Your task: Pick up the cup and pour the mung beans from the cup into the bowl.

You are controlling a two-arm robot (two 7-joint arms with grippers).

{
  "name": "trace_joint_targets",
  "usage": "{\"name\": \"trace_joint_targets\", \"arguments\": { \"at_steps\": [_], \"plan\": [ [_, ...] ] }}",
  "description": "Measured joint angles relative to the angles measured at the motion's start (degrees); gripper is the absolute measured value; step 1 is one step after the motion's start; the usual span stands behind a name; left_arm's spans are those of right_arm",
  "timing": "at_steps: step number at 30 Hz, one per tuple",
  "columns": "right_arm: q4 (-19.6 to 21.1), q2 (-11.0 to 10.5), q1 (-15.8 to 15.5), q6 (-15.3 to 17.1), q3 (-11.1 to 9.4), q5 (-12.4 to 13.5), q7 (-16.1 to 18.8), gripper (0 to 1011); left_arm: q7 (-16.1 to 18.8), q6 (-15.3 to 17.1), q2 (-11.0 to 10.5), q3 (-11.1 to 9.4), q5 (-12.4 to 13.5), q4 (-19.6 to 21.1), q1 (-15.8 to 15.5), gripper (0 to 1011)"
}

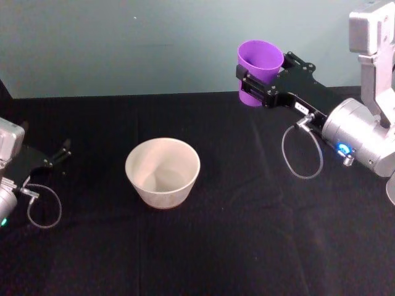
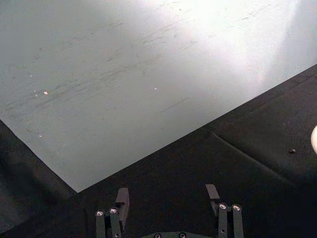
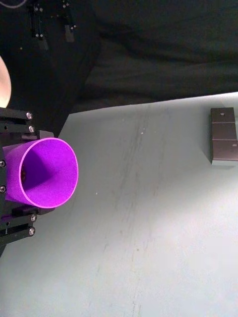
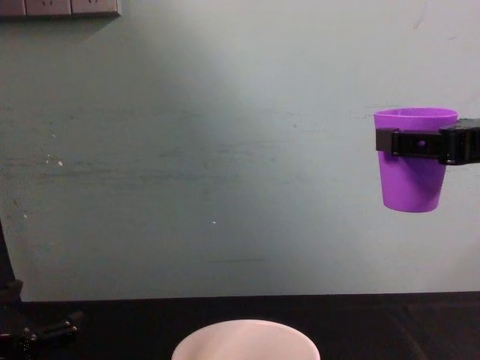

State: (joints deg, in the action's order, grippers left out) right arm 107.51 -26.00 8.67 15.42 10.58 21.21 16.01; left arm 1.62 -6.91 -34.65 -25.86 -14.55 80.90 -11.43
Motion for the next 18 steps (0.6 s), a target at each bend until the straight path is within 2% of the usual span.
{"name": "trace_joint_targets", "arguments": {
  "at_steps": [18],
  "plan": [
    [0.0,0.0,0.0,0.0,0.0,0.0,0.01,735,0.0,0.0,0.0,0.0,0.0,0.0,0.0,1000]
  ]
}}
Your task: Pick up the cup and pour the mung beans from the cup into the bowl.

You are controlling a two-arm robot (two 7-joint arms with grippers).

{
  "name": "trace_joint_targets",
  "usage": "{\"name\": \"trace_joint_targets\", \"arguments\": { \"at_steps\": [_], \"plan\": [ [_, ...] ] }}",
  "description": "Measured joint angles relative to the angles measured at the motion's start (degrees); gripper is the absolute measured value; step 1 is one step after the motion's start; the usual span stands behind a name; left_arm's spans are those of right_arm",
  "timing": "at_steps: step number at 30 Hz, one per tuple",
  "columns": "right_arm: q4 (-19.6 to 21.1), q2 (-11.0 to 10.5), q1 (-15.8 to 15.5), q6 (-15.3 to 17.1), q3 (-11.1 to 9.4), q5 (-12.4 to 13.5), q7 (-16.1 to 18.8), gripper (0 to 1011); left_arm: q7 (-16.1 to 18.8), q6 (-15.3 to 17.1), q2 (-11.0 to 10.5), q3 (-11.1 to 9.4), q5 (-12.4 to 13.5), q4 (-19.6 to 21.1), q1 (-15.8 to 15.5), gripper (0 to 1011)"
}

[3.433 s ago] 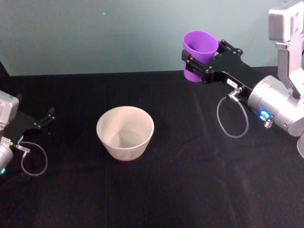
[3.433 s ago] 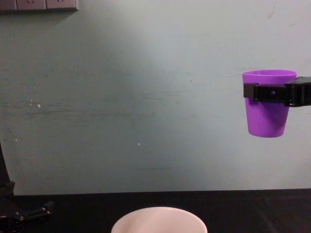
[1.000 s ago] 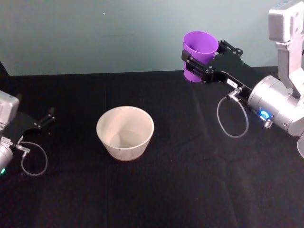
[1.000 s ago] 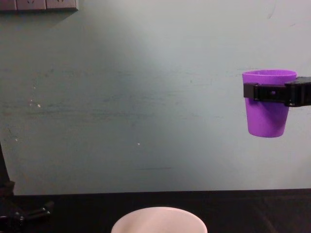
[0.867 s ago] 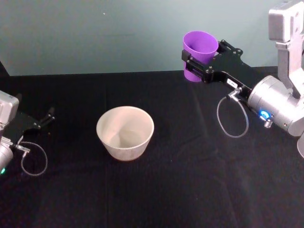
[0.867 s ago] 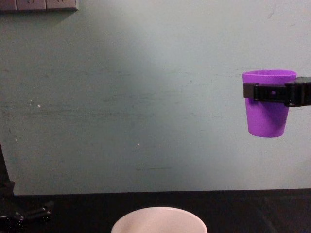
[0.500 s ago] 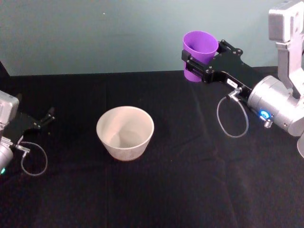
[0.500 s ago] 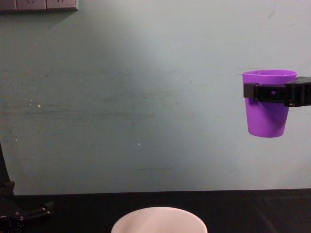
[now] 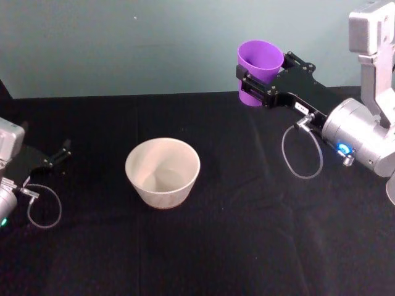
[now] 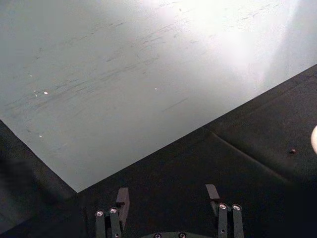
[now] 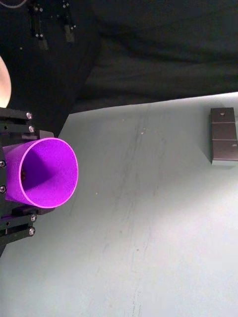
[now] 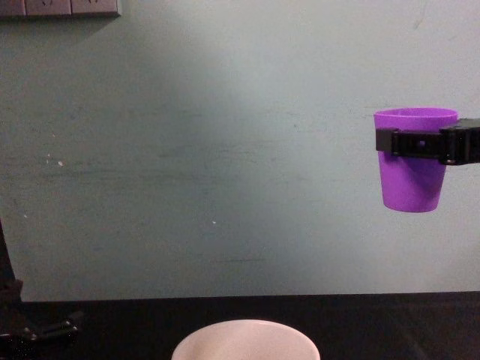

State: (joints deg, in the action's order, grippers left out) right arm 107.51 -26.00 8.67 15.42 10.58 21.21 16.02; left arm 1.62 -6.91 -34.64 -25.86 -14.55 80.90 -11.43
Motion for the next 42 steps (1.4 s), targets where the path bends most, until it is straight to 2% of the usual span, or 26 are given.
{"name": "trace_joint_targets", "arguments": {
  "at_steps": [42],
  "plan": [
    [0.0,0.0,0.0,0.0,0.0,0.0,-0.01,735,0.0,0.0,0.0,0.0,0.0,0.0,0.0,1000]
  ]
}}
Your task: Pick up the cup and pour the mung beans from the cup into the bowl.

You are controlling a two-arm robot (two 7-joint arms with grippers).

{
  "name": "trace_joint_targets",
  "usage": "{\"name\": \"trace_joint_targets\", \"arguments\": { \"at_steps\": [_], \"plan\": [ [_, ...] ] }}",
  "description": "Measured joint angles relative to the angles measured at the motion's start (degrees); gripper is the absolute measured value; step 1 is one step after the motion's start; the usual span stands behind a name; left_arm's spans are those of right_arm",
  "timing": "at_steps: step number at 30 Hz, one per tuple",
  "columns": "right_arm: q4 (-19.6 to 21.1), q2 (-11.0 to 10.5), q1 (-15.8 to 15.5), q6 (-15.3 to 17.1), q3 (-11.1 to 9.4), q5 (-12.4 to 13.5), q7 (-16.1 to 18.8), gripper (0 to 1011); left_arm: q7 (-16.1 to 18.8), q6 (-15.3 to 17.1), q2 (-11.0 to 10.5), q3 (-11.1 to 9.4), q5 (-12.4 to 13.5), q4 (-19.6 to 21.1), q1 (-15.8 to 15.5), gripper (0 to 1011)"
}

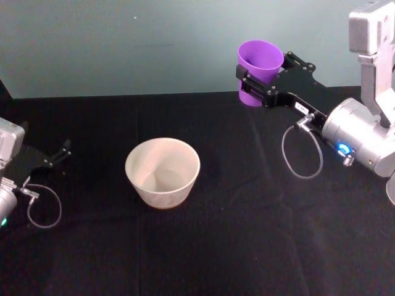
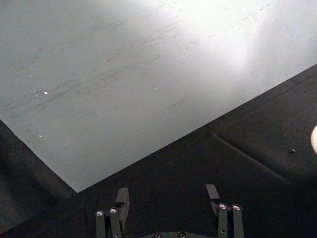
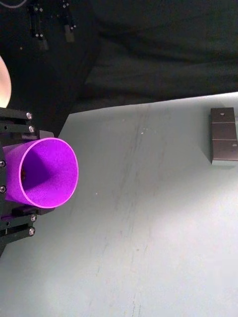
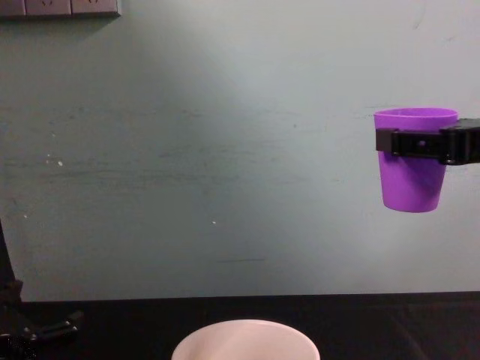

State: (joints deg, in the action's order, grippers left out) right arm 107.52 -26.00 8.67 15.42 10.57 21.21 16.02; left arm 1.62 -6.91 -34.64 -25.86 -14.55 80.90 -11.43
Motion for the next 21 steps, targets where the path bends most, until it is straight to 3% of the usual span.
{"name": "trace_joint_targets", "arguments": {
  "at_steps": [21],
  "plan": [
    [0.0,0.0,0.0,0.0,0.0,0.0,0.0,735,0.0,0.0,0.0,0.0,0.0,0.0,0.0,1000]
  ]
}}
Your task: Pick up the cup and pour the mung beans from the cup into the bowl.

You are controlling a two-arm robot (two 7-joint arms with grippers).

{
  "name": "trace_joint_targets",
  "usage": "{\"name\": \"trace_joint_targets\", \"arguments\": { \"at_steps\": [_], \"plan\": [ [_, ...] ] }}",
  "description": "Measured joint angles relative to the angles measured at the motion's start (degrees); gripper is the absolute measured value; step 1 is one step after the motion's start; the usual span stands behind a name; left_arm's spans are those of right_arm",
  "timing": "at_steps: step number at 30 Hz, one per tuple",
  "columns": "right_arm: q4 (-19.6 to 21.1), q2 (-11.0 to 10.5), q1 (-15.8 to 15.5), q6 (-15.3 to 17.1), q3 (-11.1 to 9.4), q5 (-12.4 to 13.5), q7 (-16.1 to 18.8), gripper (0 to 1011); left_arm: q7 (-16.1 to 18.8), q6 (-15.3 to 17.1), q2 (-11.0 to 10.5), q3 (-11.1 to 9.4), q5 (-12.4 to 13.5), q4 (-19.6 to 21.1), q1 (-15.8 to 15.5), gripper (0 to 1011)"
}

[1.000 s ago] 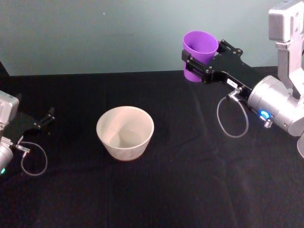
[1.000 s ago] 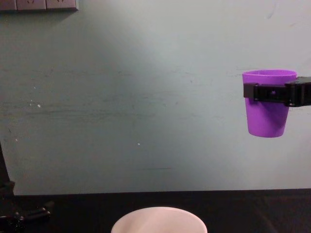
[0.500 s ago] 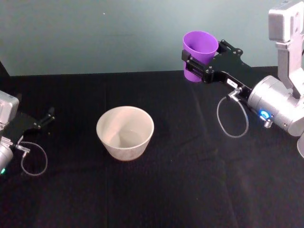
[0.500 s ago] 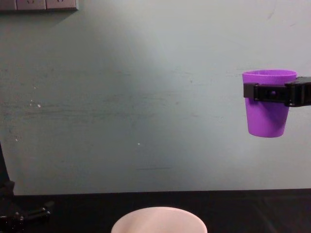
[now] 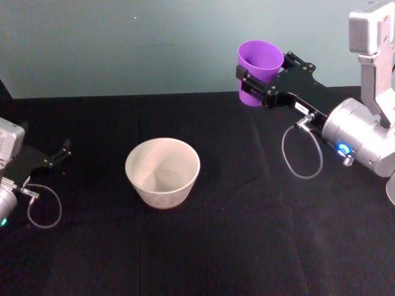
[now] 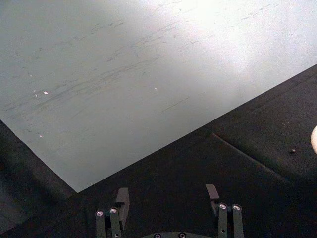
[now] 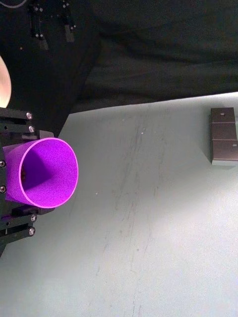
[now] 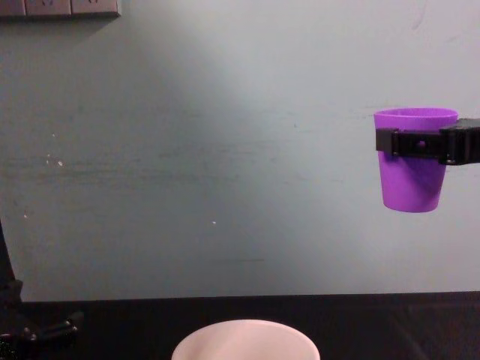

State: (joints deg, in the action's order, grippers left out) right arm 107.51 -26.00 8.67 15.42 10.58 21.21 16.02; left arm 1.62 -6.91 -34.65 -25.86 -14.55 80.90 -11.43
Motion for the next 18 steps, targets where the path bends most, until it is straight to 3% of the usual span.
{"name": "trace_joint_targets", "arguments": {
  "at_steps": [18],
  "plan": [
    [0.0,0.0,0.0,0.0,0.0,0.0,0.0,735,0.0,0.0,0.0,0.0,0.0,0.0,0.0,1000]
  ]
}}
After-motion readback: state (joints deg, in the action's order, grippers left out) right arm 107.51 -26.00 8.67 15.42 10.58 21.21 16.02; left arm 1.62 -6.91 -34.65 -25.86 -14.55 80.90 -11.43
